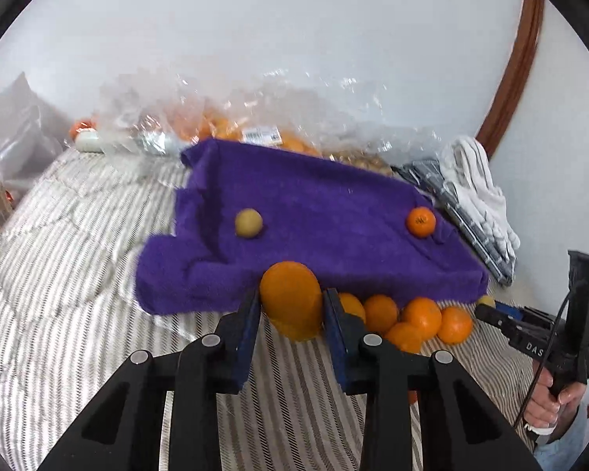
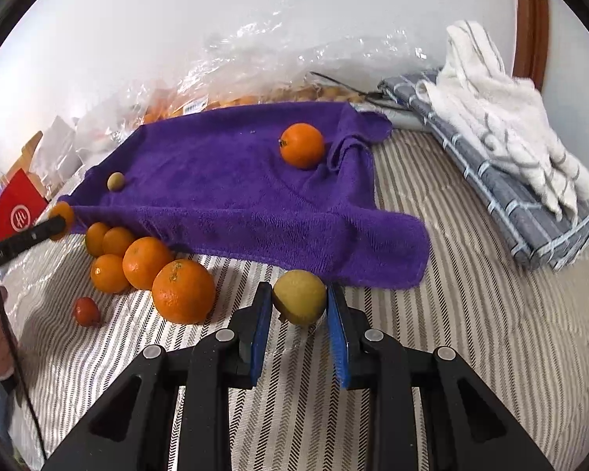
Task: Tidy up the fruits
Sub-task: 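Grasp the oval orange with the left tool, then release the pear on the towel with the right tool while the left tool releases the oval orange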
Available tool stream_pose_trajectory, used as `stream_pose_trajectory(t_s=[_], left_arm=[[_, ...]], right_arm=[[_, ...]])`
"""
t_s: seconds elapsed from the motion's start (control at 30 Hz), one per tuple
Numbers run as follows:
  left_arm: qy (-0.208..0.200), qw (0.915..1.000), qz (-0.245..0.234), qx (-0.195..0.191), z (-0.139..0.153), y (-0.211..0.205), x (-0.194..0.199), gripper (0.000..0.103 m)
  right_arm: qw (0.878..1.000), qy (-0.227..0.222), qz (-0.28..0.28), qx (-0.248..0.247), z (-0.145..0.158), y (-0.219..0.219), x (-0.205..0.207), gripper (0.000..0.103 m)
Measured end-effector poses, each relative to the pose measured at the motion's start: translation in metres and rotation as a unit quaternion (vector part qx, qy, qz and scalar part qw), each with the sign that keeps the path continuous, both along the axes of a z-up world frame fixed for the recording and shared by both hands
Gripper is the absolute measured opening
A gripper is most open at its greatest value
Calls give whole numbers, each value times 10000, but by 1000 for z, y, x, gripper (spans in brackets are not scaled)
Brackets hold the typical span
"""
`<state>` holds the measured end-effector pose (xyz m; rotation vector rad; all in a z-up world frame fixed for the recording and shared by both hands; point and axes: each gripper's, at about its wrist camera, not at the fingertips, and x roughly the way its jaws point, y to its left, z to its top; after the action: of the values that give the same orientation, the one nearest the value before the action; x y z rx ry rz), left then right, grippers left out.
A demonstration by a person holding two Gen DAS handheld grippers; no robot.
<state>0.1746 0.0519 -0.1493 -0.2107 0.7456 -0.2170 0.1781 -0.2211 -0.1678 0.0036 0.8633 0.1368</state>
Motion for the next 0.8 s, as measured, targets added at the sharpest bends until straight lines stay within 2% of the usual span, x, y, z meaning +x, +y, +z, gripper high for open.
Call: stream_pose_trajectory(t_s=[0.1,0.2,0.4,0.5,0.63,0.73,0.8], left_arm=[[-136,9997,193,108,9,7,-1,31],[-228,9986,406,240,25,16,1,31],[-538,9967,572,181,64,24,19,31],[-686,9955,616,206,71,17,33,31],[-646,9957,660,102,57,10,53,31],[-519,9971,551,72,36,10,59,31],[-458,9979,397,221,27,10,61,31]], right_arm=[[9999,-45,-69,64,8,-1,1,28],[9997,-191,-128,128,35,0,3,28],[9971,-762,-70,27,97,9,19,28],[9955,-925,-84,189,113,15,37,28],[9951,-952,-91,230,107,24,63,28],[9968,-747,-75,273,81,27,76,28],[9977,-577,-59,344,60,26,81,28]])
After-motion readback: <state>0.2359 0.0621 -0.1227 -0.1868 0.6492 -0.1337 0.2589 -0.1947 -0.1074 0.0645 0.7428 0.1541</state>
